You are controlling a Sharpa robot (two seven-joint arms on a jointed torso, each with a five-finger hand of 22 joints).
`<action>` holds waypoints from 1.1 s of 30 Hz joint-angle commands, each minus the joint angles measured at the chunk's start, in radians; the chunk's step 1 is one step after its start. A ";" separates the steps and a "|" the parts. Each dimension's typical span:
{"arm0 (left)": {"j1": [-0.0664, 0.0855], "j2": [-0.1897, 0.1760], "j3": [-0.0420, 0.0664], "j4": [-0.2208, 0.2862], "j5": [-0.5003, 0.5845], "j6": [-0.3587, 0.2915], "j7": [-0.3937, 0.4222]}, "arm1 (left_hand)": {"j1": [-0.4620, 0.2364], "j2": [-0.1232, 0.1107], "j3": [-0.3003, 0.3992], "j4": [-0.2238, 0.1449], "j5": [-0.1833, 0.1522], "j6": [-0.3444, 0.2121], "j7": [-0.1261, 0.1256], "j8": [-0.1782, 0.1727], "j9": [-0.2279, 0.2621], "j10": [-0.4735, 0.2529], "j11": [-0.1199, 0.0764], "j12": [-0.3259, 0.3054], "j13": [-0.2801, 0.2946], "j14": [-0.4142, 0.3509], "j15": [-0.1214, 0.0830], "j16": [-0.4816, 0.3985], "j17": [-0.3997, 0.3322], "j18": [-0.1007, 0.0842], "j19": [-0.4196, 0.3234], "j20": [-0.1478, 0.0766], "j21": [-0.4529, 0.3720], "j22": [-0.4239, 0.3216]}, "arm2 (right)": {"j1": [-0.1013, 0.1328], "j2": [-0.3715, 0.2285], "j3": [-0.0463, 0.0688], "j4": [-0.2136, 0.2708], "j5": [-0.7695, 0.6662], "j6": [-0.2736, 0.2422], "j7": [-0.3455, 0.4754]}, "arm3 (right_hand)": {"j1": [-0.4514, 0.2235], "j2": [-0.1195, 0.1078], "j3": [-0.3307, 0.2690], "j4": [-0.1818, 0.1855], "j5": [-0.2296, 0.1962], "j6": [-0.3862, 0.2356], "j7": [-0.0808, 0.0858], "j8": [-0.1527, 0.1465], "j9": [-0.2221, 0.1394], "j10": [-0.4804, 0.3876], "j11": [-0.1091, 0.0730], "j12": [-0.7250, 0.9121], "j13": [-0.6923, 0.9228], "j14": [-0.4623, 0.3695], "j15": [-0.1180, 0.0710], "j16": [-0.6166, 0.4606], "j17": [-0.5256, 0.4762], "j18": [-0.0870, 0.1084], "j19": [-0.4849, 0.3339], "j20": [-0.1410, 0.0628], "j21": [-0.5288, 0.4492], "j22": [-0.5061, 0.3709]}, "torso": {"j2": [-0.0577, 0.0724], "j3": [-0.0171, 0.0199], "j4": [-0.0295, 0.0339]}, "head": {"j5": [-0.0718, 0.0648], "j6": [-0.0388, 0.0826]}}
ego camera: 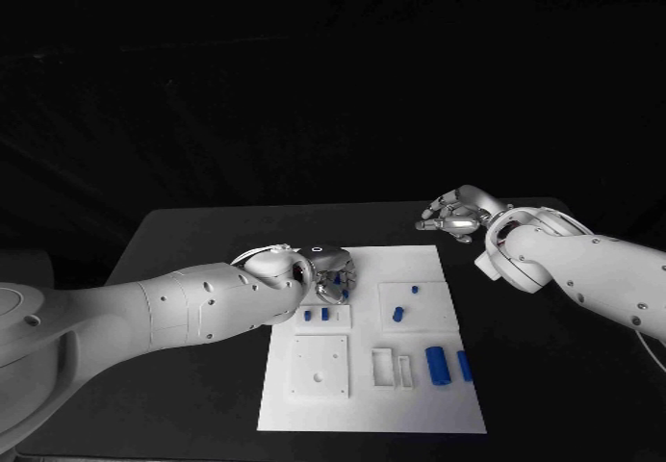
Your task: Assemble the parts on the task board
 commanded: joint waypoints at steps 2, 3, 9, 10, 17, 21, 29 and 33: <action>-0.008 0.006 -0.002 -0.009 -0.012 0.018 0.004 | 0.005 0.018 0.004 -0.004 0.005 0.003 0.002 0.005 -0.003 0.012 -0.001 -0.008 -0.003 0.010 -0.002 0.011 -0.002 0.113 0.000 -0.002 0.010 0.004 | 0.000 0.000 0.001 0.003 0.001 0.011 0.009 | 0.001 0.010 -0.002 -0.004 0.006 0.001 0.009 -0.006 -0.001 -0.007 -0.002 -0.006 -0.002 -0.003 0.002 -0.007 -0.002 0.140 -0.004 0.000 -0.004 -0.002 | 0.000 0.0001 -0.0020 | 0.001 -0.001; -0.008 0.006 -0.002 -0.010 -0.012 0.018 0.002 | 0.006 0.019 0.003 -0.006 0.004 0.004 0.001 0.006 -0.005 0.017 -0.002 -0.008 -0.002 0.012 -0.002 0.015 -0.003 0.113 0.002 -0.003 0.013 0.006 | 0.000 0.000 0.001 0.004 0.001 0.012 0.009 | 0.001 0.010 -0.002 -0.004 0.006 0.001 0.009 -0.006 -0.001 -0.007 -0.002 -0.006 -0.002 -0.003 0.002 -0.007 -0.002 0.140 -0.004 0.000 -0.004 -0.002 | 0.000 0.0003 -0.0016 | 0.000 -0.001; -0.010 0.007 -0.002 -0.015 -0.014 0.028 -0.001 | 0.008 0.031 -0.001 -0.012 0.006 0.015 -0.003 0.012 -0.010 0.041 -0.009 -0.006 0.004 0.021 -0.009 0.034 -0.006 0.116 0.009 -0.007 0.022 0.011 | 0.000 0.002 0.001 0.003 0.001 0.012 0.009 | 0.000 0.010 -0.002 -0.004 0.006 0.001 0.009 -0.005 -0.001 -0.006 -0.003 -0.006 -0.003 -0.002 0.001 -0.008 -0.002 0.140 -0.004 0.001 -0.005 -0.002 | 0.001 0.0005 0.0002 | -0.002 -0.001; -0.010 0.007 -0.003 -0.015 -0.015 0.033 -0.001 | 0.009 0.034 -0.001 -0.014 0.007 0.018 -0.004 0.014 -0.011 0.048 -0.011 -0.005 0.005 0.024 -0.011 0.040 -0.005 0.117 0.011 -0.009 0.024 0.012 | -0.001 0.002 0.001 0.002 0.001 0.012 0.009 | 0.000 0.010 -0.002 -0.004 0.006 0.001 0.009 -0.005 -0.001 -0.006 -0.003 -0.006 -0.003 -0.002 0.001 -0.008 -0.002 0.140 -0.004 0.001 -0.005 -0.002 | 0.001 0.0005 0.0004 | -0.002 -0.001; -0.012 0.009 -0.003 -0.015 -0.022 0.046 -0.004 | 0.015 0.056 0.001 -0.025 0.011 0.032 -0.009 0.022 -0.016 0.070 -0.019 -0.004 0.011 0.030 -0.018 0.060 -0.007 0.117 0.013 -0.014 0.029 0.016 | -0.001 0.002 0.001 0.002 0.001 0.012 0.009 | 0.000 0.011 -0.002 -0.004 0.006 0.002 0.009 -0.005 -0.001 -0.006 -0.003 -0.006 -0.004 -0.001 0.001 -0.009 -0.002 0.140 -0.003 0.001 -0.005 -0.003 | 0.000 -0.0004 -0.0003 | -0.003 -0.003; -0.013 0.008 -0.003 -0.015 -0.027 0.049 -0.007 | 0.019 0.068 0.003 -0.034 0.013 0.049 -0.016 0.031 -0.017 0.091 -0.026 -0.001 0.016 0.034 -0.025 0.071 -0.010 0.116 0.016 -0.018 0.033 0.018 | -0.002 0.002 0.001 0.002 0.001 0.012 0.009 | 0.000 0.011 -0.003 -0.005 0.006 0.002 0.009 -0.005 -0.001 -0.005 -0.003 -0.006 -0.005 -0.001 0.001 -0.009 -0.002 0.140 -0.003 0.001 -0.005 -0.003 | 0.000 -0.0009 -0.0002 | -0.003 -0.003; -0.013 0.006 -0.003 -0.014 -0.041 0.046 -0.006 | 0.039 0.087 0.014 -0.063 0.024 0.079 -0.026 0.046 -0.021 0.132 -0.042 0.004 0.026 0.053 -0.041 0.093 -0.018 0.117 0.030 -0.030 0.045 0.023 | -0.002 0.003 0.001 0.002 0.001 0.013 0.010 | 0.000 0.011 -0.003 -0.005 0.006 0.003 0.008 -0.004 0.000 -0.005 -0.003 -0.006 -0.006 0.000 0.001 -0.010 -0.002 0.140 -0.003 0.001 -0.005 -0.003 | 0.001 -0.0011 0.0000 | -0.004 -0.004; -0.014 0.004 -0.003 -0.011 -0.046 0.025 0.000 | 0.076 0.080 0.056 -0.078 0.003 0.093 -0.031 0.052 -0.026 0.155 -0.049 0.005 0.031 0.067 -0.048 0.104 -0.024 0.115 0.037 -0.035 0.045 0.022 | -0.002 0.003 0.001 0.002 0.001 0.013 0.010 | 0.000 0.011 -0.003 -0.005 0.006 0.003 0.008 -0.004 0.000 -0.005 -0.003 -0.006 -0.006 0.000 0.001 -0.010 -0.002 0.140 -0.003 0.001 -0.005 -0.003 | 0.000 -0.0009 0.0003 | -0.004 -0.004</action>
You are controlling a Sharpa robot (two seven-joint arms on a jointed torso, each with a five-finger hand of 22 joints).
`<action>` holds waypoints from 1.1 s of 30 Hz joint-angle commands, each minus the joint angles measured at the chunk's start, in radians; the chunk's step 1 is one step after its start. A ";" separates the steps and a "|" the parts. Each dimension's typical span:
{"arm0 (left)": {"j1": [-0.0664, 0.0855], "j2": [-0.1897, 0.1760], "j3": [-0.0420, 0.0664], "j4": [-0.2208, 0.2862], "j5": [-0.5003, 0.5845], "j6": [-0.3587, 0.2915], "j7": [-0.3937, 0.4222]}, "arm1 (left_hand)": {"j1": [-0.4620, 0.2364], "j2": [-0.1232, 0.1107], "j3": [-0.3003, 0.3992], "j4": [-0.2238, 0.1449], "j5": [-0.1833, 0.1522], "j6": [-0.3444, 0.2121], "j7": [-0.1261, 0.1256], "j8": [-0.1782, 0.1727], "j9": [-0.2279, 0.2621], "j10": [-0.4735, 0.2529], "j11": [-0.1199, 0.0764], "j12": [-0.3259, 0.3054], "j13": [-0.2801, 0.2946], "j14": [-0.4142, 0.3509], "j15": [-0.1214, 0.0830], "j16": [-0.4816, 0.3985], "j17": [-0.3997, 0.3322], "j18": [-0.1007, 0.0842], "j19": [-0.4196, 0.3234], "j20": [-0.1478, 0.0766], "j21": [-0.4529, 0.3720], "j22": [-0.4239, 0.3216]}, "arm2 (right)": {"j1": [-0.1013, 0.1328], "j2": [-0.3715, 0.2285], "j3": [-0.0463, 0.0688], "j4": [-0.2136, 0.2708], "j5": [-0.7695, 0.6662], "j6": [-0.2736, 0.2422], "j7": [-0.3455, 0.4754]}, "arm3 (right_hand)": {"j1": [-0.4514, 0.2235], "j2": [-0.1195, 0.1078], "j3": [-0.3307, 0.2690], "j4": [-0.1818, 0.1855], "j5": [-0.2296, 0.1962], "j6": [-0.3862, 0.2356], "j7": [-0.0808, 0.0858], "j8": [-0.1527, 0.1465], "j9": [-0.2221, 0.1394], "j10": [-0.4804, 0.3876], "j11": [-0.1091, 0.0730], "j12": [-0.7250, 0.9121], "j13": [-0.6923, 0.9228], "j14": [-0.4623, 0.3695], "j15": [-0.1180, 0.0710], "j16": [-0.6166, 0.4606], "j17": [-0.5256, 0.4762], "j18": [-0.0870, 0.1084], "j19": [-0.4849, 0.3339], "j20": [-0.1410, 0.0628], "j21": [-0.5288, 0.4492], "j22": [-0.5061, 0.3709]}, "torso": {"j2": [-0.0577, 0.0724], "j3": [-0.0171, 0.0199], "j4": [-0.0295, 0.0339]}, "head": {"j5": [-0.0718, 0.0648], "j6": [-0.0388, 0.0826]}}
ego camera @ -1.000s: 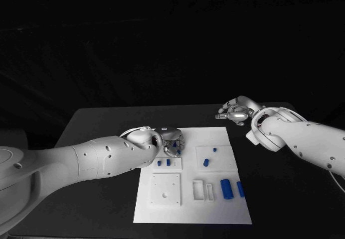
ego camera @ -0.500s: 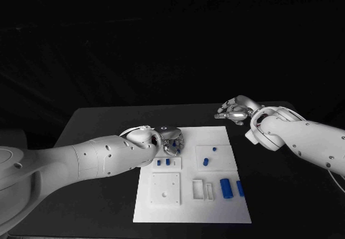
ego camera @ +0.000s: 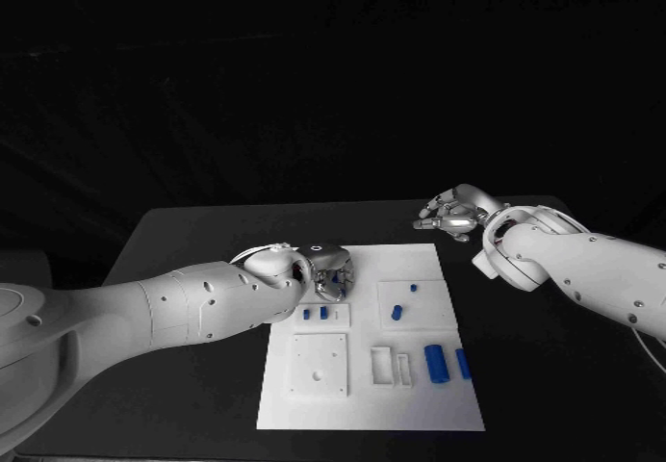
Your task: Assemble the parts on the task board
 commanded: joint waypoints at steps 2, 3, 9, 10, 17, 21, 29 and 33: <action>-0.010 -0.003 -0.006 0.001 -0.023 0.015 0.001 | 0.027 -0.001 0.033 -0.002 -0.007 0.018 -0.003 0.010 -0.003 0.029 -0.001 0.003 0.010 0.021 -0.006 0.013 -0.006 0.110 0.016 -0.028 0.008 0.000 | -0.001 0.001 0.001 0.001 0.000 0.011 0.010 | -0.001 0.011 -0.003 -0.005 0.006 -0.001 0.008 -0.004 0.000 -0.005 -0.003 -0.006 -0.002 0.000 0.001 -0.007 -0.002 0.140 -0.003 0.001 -0.006 -0.002 | 0.000 0.0000 0.0003 | 0.000 0.000; -0.010 -0.004 -0.006 0.001 -0.023 0.008 0.005 | 0.026 -0.001 0.036 -0.001 -0.005 0.020 -0.004 0.011 -0.004 0.032 -0.002 0.003 0.011 0.024 -0.007 0.015 -0.007 0.110 0.018 -0.029 0.008 -0.001 | -0.001 0.001 0.001 0.001 0.000 0.010 0.010 | -0.001 0.011 -0.004 -0.005 0.006 -0.001 0.008 -0.004 0.000 -0.005 -0.003 -0.006 -0.002 0.000 0.001 -0.007 -0.002 0.140 -0.003 0.002 -0.006 -0.002 | 0.000 0.0000 0.0001 | 0.001 0.000; -0.011 -0.009 -0.006 0.006 -0.022 -0.036 0.027 | 0.022 0.001 0.045 0.001 0.004 0.030 -0.007 0.017 -0.005 0.048 -0.008 0.002 0.016 0.036 -0.013 0.021 -0.013 0.109 0.028 -0.035 0.009 -0.003 | -0.001 0.000 0.001 0.002 0.000 0.010 0.010 | -0.001 0.011 -0.004 -0.005 0.007 -0.001 0.008 -0.004 0.000 -0.005 -0.003 -0.006 -0.003 0.000 0.001 -0.007 -0.002 0.140 -0.002 0.002 -0.006 -0.002 | 0.000 0.0005 -0.0001 | 0.002 0.002; -0.011 -0.010 -0.006 0.008 -0.021 -0.042 0.030 | 0.021 0.002 0.046 0.002 0.006 0.031 -0.008 0.017 -0.005 0.049 -0.008 0.002 0.017 0.037 -0.013 0.022 -0.014 0.109 0.029 -0.035 0.009 -0.003 | -0.001 0.000 0.001 0.003 0.000 0.010 0.010 | -0.001 0.011 -0.004 -0.005 0.007 -0.001 0.008 -0.004 0.000 -0.005 -0.003 -0.006 -0.003 0.001 0.001 -0.007 -0.002 0.140 -0.002 0.002 -0.006 -0.002 | 0.000 0.0008 -0.0001 | 0.002 0.002; -0.011 -0.018 -0.005 0.018 -0.005 -0.070 0.046 | 0.009 0.005 0.053 0.005 0.010 0.047 -0.014 0.027 -0.003 0.071 -0.015 -0.007 0.029 0.050 -0.020 0.023 -0.024 0.108 0.040 -0.042 0.007 -0.007 | -0.001 -0.002 0.001 0.004 0.000 0.008 0.011 | -0.001 0.011 -0.004 -0.006 0.007 -0.001 0.008 -0.004 0.000 -0.004 -0.003 -0.006 -0.003 0.001 0.001 -0.008 -0.002 0.140 -0.002 0.002 -0.006 -0.002 | 0.000 0.0012 -0.0012 | 0.003 0.003; -0.011 -0.029 -0.005 0.034 0.016 -0.079 0.051 | 0.004 0.007 0.055 0.006 0.011 0.050 -0.015 0.029 -0.003 0.078 -0.017 -0.012 0.033 0.054 -0.022 0.023 -0.028 0.108 0.044 -0.044 0.007 -0.008 | -0.001 -0.003 0.001 0.005 0.000 0.008 0.011 | -0.001 0.011 -0.004 -0.006 0.008 -0.001 0.008 -0.004 0.000 -0.004 -0.003 -0.006 -0.004 0.001 0.001 -0.008 -0.002 0.140 -0.002 0.002 -0.006 -0.002 | 0.000 0.0007 -0.0010 | 0.002 0.004; -0.010 -0.063 0.018 0.082 0.060 -0.085 0.052 | -0.001 0.008 0.057 0.006 0.012 0.053 -0.016 0.030 -0.004 0.084 -0.019 -0.019 0.038 0.059 -0.024 0.024 -0.031 0.108 0.049 -0.047 0.008 -0.008 | -0.001 -0.005 0.001 0.005 0.000 0.008 0.011 | -0.002 0.011 -0.005 -0.006 0.008 -0.001 0.008 -0.004 0.000 -0.004 -0.003 -0.006 -0.005 0.001 0.000 -0.009 -0.002 0.140 -0.002 0.002 -0.006 -0.003 | -0.001 0.0008 0.0000 | 0.001 0.006; -0.010 -0.072 0.039 0.097 0.070 -0.084 0.051 | -0.002 0.008 0.057 0.005 0.013 0.053 -0.017 0.031 -0.004 0.085 -0.019 -0.021 0.039 0.060 -0.024 0.025 -0.032 0.108 0.050 -0.048 0.008 -0.009 | -0.001 -0.005 0.001 0.005 0.000 0.008 0.011 | -0.002 0.011 -0.005 -0.006 0.008 -0.001 0.008 -0.004 0.000 -0.004 -0.004 -0.006 -0.005 0.002 0.000 -0.009 -0.002 0.140 -0.002 0.002 -0.006 -0.003 | -0.001 0.0002 0.0009 | 0.002 0.009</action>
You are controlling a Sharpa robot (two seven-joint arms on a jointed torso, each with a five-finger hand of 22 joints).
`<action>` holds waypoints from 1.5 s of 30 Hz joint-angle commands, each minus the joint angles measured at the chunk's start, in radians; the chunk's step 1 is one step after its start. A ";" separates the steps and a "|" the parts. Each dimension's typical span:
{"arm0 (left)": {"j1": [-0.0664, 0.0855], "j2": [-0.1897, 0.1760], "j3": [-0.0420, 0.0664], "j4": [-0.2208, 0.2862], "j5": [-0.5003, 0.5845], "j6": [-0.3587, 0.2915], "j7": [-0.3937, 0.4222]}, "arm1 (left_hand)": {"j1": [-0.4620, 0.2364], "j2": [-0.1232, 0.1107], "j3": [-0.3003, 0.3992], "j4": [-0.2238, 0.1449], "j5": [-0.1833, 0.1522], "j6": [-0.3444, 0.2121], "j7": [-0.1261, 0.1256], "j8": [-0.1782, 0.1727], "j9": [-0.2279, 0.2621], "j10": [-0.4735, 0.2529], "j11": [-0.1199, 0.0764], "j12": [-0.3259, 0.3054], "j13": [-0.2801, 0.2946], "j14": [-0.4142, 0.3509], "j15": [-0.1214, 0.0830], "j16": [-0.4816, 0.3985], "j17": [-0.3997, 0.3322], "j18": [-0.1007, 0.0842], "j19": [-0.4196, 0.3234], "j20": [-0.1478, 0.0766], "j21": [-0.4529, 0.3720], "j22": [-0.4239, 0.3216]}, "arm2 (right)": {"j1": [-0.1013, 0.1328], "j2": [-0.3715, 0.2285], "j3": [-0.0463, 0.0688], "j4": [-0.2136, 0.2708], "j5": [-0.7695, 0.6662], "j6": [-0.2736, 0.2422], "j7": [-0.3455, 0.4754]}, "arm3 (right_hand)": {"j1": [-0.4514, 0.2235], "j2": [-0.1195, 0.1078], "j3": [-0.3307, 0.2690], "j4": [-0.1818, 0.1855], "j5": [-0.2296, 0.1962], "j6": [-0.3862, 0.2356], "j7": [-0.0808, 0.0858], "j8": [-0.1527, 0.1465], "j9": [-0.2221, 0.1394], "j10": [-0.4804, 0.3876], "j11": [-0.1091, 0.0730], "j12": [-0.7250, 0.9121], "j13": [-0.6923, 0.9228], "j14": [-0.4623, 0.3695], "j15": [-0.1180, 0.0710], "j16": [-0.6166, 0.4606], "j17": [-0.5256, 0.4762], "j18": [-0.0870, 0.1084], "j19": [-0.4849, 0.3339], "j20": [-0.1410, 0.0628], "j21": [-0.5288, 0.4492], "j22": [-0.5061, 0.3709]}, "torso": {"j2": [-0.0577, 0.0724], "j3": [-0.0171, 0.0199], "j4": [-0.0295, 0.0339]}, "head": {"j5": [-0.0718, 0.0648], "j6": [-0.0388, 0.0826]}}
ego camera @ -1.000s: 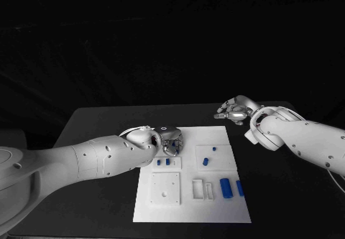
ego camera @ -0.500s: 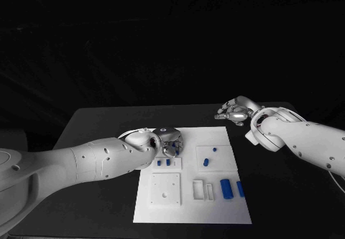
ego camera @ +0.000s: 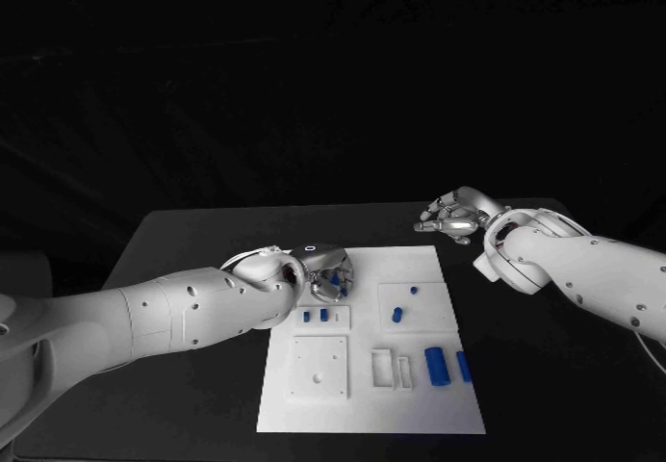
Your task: Assemble the parts on the task board
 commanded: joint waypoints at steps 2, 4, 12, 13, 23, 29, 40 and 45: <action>0.000 -0.007 0.018 0.014 0.038 -0.012 0.012 | -0.005 0.002 0.005 -0.001 0.005 0.010 -0.001 0.006 -0.001 0.061 -0.001 0.001 0.041 0.013 -0.002 0.005 -0.002 0.108 0.009 -0.035 0.001 -0.001 | 0.000 -0.001 0.001 0.001 0.000 0.008 0.010 | -0.002 0.011 -0.002 -0.004 0.005 0.002 0.007 -0.004 0.000 -0.004 -0.004 -0.006 -0.002 0.002 0.000 -0.005 -0.001 0.140 -0.002 0.002 -0.007 -0.001 | 0.000 -0.0007 0.0015 | 0.000 0.004; 0.000 -0.013 0.027 0.021 0.042 -0.005 0.009 | -0.006 0.002 0.006 -0.001 0.005 0.010 -0.001 0.006 -0.001 0.062 -0.001 0.000 0.041 0.013 -0.002 0.005 -0.002 0.107 0.010 -0.036 0.001 -0.001 | 0.000 -0.001 0.001 0.001 0.000 0.008 0.010 | -0.002 0.011 -0.002 -0.004 0.005 0.002 0.007 -0.004 0.000 -0.004 -0.004 -0.006 -0.002 0.002 0.000 -0.006 -0.001 0.140 -0.002 0.002 -0.007 -0.001 | 0.000 -0.0010 0.0014 | 0.002 0.005; 0.002 -0.052 0.050 0.038 0.097 0.095 -0.022 | -0.010 0.005 0.006 -0.001 0.005 0.010 0.000 0.006 -0.001 0.064 -0.002 -0.004 0.044 0.014 -0.003 0.005 -0.004 0.107 0.010 -0.037 0.001 -0.001 | 0.000 -0.003 0.001 0.000 0.000 0.008 0.009 | -0.002 0.011 -0.003 -0.004 0.006 0.002 0.007 -0.004 0.000 -0.004 -0.004 -0.006 -0.003 0.002 0.000 -0.006 -0.001 0.140 -0.002 0.002 -0.007 -0.001 | 0.000 -0.0011 0.0013 | 0.002 0.004; 0.002 -0.057 0.051 0.038 0.101 0.101 -0.024 | -0.010 0.005 0.006 -0.001 0.005 0.010 0.000 0.006 -0.001 0.064 -0.002 -0.005 0.044 0.014 -0.003 0.005 -0.004 0.107 0.010 -0.037 0.001 -0.001 | 0.000 -0.003 0.001 0.000 0.000 0.008 0.009 | -0.002 0.011 -0.003 -0.005 0.006 0.002 0.007 -0.004 0.000 -0.004 -0.004 -0.006 -0.003 0.002 0.000 -0.006 -0.001 0.140 -0.002 0.002 -0.007 -0.001 | 0.000 -0.0013 0.0018 | 0.002 0.004; 0.002 -0.090 0.051 0.031 0.121 0.133 -0.025 | -0.012 0.008 0.007 -0.003 0.006 0.010 0.000 0.006 -0.002 0.066 -0.002 -0.009 0.047 0.012 -0.003 0.005 -0.006 0.106 0.009 -0.038 0.000 -0.002 | -0.003 -0.003 0.001 0.000 0.000 0.008 0.010 | -0.002 0.011 -0.003 -0.005 0.006 0.002 0.007 -0.004 0.000 -0.004 -0.004 -0.006 -0.004 0.003 0.000 -0.007 -0.001 0.140 -0.001 0.002 -0.007 -0.002 | 0.001 -0.0018 0.0019 | 0.003 0.002; 0.001 -0.105 0.050 0.023 0.121 0.131 -0.028 | -0.013 0.009 0.007 -0.004 0.006 0.010 -0.001 0.006 -0.002 0.067 -0.002 -0.010 0.049 0.012 -0.003 0.005 -0.007 0.105 0.009 -0.038 -0.001 -0.002 | -0.004 -0.005 0.001 0.000 0.000 0.008 0.010 | -0.001 0.012 -0.003 -0.006 0.007 0.002 0.006 -0.004 0.000 -0.004 -0.004 -0.006 -0.004 0.003 0.000 -0.007 -0.001 0.140 -0.001 0.002 -0.007 -0.002 | 0.000 -0.0017 0.0011 | 0.004 0.000; 0.001 -0.110 0.050 0.011 0.122 0.147 -0.029 | -0.013 0.010 0.008 -0.006 0.006 0.011 -0.001 0.007 -0.002 0.069 -0.002 -0.012 0.051 0.012 -0.003 0.006 -0.008 0.105 0.008 -0.039 -0.001 -0.002 | -0.005 -0.005 0.001 0.001 0.000 0.008 0.010 | -0.001 0.012 -0.003 -0.007 0.007 0.002 0.006 -0.004 0.000 -0.004 -0.004 -0.006 -0.005 0.004 0.000 -0.008 -0.001 0.140 -0.001 0.002 -0.007 -0.002 | 0.000 -0.0012 0.0013 | 0.006 -0.002; 0.000 -0.108 0.049 0.009 0.122 0.151 -0.029 | -0.014 0.011 0.008 -0.006 0.006 0.011 -0.001 0.007 -0.002 0.070 -0.003 -0.013 0.051 0.012 -0.003 0.006 -0.008 0.105 0.008 -0.039 -0.001 -0.002 | -0.005 -0.005 0.001 0.000 0.000 0.008 0.010 | -0.001 0.012 -0.003 -0.007 0.007 0.002 0.006 -0.004 0.000 -0.004 -0.004 -0.006 -0.005 0.004 0.000 -0.008 -0.001 0.140 -0.001 0.003 -0.007 -0.002 | 0.001 -0.0009 0.0006 | 0.008 -0.003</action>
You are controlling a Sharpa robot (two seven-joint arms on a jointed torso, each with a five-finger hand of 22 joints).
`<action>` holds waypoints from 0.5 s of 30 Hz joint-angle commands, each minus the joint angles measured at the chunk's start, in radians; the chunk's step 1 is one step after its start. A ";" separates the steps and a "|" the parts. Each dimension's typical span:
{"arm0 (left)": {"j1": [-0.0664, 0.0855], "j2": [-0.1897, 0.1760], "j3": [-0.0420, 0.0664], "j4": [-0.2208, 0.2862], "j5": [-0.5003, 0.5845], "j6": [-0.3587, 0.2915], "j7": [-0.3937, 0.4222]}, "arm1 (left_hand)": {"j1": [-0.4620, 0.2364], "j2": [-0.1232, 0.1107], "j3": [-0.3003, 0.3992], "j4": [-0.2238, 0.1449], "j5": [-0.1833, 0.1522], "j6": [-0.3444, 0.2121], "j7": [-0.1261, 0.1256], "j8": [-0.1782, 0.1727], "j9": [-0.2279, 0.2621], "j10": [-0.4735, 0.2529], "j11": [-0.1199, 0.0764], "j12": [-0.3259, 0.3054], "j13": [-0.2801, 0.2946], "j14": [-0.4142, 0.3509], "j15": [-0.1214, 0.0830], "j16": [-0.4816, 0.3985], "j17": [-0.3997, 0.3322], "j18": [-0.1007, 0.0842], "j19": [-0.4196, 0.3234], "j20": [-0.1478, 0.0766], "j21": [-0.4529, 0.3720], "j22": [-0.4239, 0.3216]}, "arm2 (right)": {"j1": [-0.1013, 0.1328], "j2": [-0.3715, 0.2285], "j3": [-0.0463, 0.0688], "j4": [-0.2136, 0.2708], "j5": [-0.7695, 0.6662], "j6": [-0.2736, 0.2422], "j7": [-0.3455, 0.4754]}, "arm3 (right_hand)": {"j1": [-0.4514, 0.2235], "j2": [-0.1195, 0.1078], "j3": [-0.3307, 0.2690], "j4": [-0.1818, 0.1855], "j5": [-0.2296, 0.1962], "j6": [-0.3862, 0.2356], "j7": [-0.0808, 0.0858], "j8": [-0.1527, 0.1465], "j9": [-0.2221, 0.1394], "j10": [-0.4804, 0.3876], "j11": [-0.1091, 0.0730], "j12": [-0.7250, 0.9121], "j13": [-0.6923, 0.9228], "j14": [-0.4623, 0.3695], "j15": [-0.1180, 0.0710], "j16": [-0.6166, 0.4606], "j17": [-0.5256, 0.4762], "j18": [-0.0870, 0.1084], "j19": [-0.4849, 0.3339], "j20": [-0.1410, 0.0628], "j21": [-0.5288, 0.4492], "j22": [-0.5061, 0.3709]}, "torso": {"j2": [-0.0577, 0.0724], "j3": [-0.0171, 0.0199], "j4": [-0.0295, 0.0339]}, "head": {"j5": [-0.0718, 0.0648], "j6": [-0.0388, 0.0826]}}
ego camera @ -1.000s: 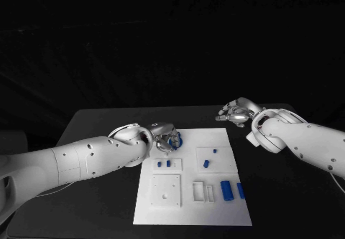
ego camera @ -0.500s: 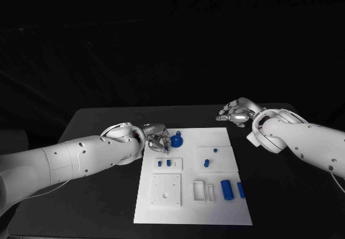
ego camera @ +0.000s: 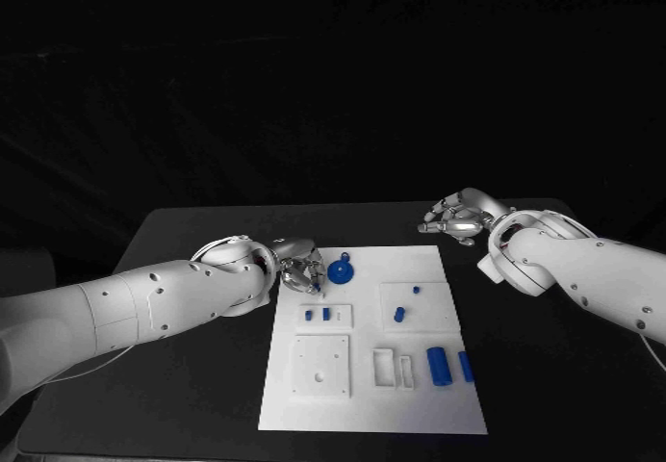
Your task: Assemble the parts on the task board
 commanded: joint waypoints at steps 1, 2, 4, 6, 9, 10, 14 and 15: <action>0.000 0.003 0.000 0.001 0.006 0.023 0.000 | 0.001 0.013 0.007 -0.002 0.002 0.008 0.002 0.007 -0.001 0.066 0.001 0.005 0.052 0.005 0.001 0.006 -0.001 0.104 0.001 -0.039 -0.001 -0.001 | -0.001 0.000 0.001 0.001 -0.001 0.008 0.009 | -0.001 0.012 -0.001 -0.004 0.003 -0.002 0.006 -0.004 0.000 -0.004 -0.004 -0.006 -0.001 0.004 0.000 -0.005 -0.001 0.140 -0.001 0.003 -0.004 -0.002 | 0.000 0.0008 -0.0008 | 0.002 -0.002; 0.000 0.004 0.000 0.000 0.006 0.024 0.000 | 0.001 0.013 0.007 -0.002 0.002 0.008 0.002 0.007 -0.001 0.066 0.001 0.005 0.052 0.005 0.001 0.006 -0.001 0.104 0.001 -0.039 -0.001 -0.001 | -0.001 0.000 0.001 0.001 -0.001 0.008 0.009 | -0.001 0.012 -0.001 -0.004 0.003 -0.002 0.006 -0.004 0.000 -0.004 -0.004 -0.006 -0.001 0.004 0.000 -0.005 -0.001 0.140 -0.001 0.003 -0.004 -0.002 | 0.000 0.0006 -0.0008 | 0.002 -0.002; 0.000 0.004 0.000 -0.001 0.006 0.025 0.000 | 0.000 0.013 0.007 -0.002 0.002 0.008 0.002 0.007 -0.001 0.066 0.001 0.004 0.052 0.005 0.001 0.006 -0.002 0.104 0.001 -0.039 -0.001 -0.001 | -0.001 0.000 0.001 0.001 -0.001 0.008 0.009 | -0.001 0.012 -0.001 -0.005 0.004 -0.002 0.006 -0.004 0.000 -0.004 -0.004 -0.006 -0.001 0.004 0.000 -0.005 -0.001 0.140 -0.001 0.003 -0.004 -0.002 | 0.000 0.0011 -0.0012 | 0.002 -0.002; 0.000 0.005 0.000 -0.002 0.006 0.024 0.000 | 0.000 0.013 0.007 -0.002 0.002 0.008 0.002 0.007 -0.001 0.067 0.001 0.004 0.053 0.005 0.001 0.006 -0.002 0.104 0.001 -0.039 -0.001 -0.001 | -0.001 0.000 0.001 0.001 -0.001 0.008 0.009 | -0.001 0.012 -0.001 -0.005 0.004 -0.002 0.006 -0.004 0.000 -0.004 -0.004 -0.006 -0.001 0.004 0.000 -0.005 -0.001 0.140 -0.001 0.003 -0.004 -0.002 | 0.000 0.0008 -0.0014 | 0.002 -0.003; -0.001 0.007 0.000 -0.002 0.007 0.025 0.001 | 0.000 0.013 0.007 -0.003 0.002 0.008 0.002 0.007 -0.001 0.067 0.001 0.004 0.053 0.005 0.001 0.006 -0.002 0.104 0.001 -0.039 -0.001 -0.001 | -0.001 0.001 0.001 0.000 -0.001 0.008 0.009 | -0.001 0.012 -0.001 -0.005 0.004 -0.002 0.006 -0.004 0.000 -0.004 -0.004 -0.006 -0.002 0.004 0.000 -0.005 -0.001 0.140 -0.001 0.003 -0.004 -0.002 | 0.000 0.0010 -0.0014 | 0.002 -0.003; -0.001 0.008 0.000 -0.002 0.007 0.025 0.001 | 0.000 0.013 0.006 -0.003 0.002 0.008 0.002 0.007 -0.001 0.067 0.001 0.004 0.053 0.005 0.001 0.006 -0.002 0.104 0.001 -0.039 -0.001 -0.001 | -0.001 0.001 0.001 0.000 -0.001 0.008 0.009 | -0.001 0.012 -0.001 -0.005 0.004 -0.002 0.006 -0.004 0.000 -0.003 -0.004 -0.005 -0.002 0.004 0.000 -0.005 -0.001 0.140 -0.001 0.003 -0.004 -0.002 | 0.001 0.0011 -0.0012 | 0.002 -0.004; -0.001 0.013 -0.001 -0.005 0.007 0.028 0.001 | 0.000 0.014 0.007 -0.003 0.002 0.008 0.002 0.007 -0.001 0.067 0.001 0.003 0.053 0.005 0.001 0.006 -0.002 0.104 0.001 -0.040 -0.001 -0.001 | -0.001 0.002 0.001 0.000 -0.001 0.008 0.009 | -0.001 0.012 -0.001 -0.005 0.004 -0.002 0.006 -0.004 0.000 -0.003 -0.004 -0.005 -0.002 0.004 0.000 -0.005 -0.001 0.140 -0.001 0.003 -0.004 -0.002 | 0.001 0.0011 -0.0013 | 0.002 -0.005; -0.001 0.015 -0.001 -0.005 0.007 0.030 0.001 | 0.000 0.014 0.007 -0.003 0.002 0.008 0.002 0.007 -0.001 0.067 0.001 0.003 0.054 0.005 0.001 0.006 -0.002 0.104 0.001 -0.040 -0.001 -0.001 | -0.001 0.002 0.001 0.000 -0.001 0.008 0.009 | -0.001 0.012 -0.001 -0.005 0.004 -0.002 0.006 -0.004 0.000 -0.003 -0.004 -0.005 -0.002 0.004 0.000 -0.005 -0.001 0.140 -0.001 0.003 -0.004 -0.002 | 0.000 0.0013 -0.0011 | 0.002 -0.005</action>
